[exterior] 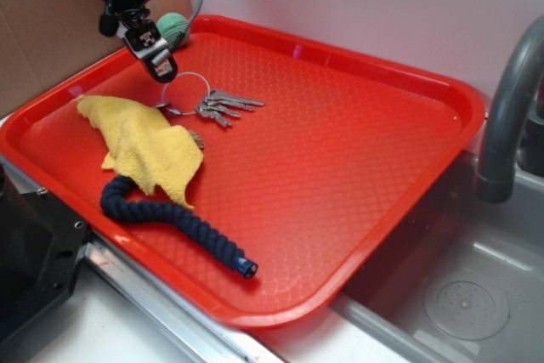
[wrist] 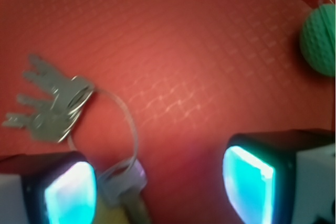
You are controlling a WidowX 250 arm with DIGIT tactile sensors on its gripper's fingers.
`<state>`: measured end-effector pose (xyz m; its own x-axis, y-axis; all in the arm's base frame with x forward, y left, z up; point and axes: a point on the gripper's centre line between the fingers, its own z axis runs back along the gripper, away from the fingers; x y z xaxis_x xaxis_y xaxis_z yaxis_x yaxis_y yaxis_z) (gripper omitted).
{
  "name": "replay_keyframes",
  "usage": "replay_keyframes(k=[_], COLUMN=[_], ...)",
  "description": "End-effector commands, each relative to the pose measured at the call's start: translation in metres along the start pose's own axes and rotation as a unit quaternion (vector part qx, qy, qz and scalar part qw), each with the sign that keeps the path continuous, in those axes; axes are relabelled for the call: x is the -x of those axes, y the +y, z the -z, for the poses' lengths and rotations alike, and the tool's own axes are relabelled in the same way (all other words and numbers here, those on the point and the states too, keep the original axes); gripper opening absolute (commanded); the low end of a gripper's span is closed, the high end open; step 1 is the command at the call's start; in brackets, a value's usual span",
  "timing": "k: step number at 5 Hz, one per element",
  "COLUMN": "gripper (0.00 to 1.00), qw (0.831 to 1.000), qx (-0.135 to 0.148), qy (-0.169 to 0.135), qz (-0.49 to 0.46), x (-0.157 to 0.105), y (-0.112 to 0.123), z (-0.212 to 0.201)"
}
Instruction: Grab the silver keys.
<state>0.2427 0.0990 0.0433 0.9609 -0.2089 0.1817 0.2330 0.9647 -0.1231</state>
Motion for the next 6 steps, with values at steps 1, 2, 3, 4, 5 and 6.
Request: replay_keyframes(k=[1, 2, 3, 4, 5, 6], gripper=[1.00, 1.00, 1.00, 0.80, 0.00, 0.00], qw=[0.996, 0.994, 0.992, 0.992, 0.993, 0.993], qx=[0.041, 0.049, 0.051, 0.046, 0.044, 0.042], qy=[0.022, 0.034, 0.042, 0.048, 0.046, 0.041], qz=[0.070, 0.089, 0.110, 0.109, 0.103, 0.102], x=[-0.034, -0.034, -0.037, -0.037, -0.037, -0.036], y=[-0.024, -0.037, -0.049, -0.055, -0.057, -0.059], z=[0.025, 0.034, 0.037, 0.038, 0.036, 0.034])
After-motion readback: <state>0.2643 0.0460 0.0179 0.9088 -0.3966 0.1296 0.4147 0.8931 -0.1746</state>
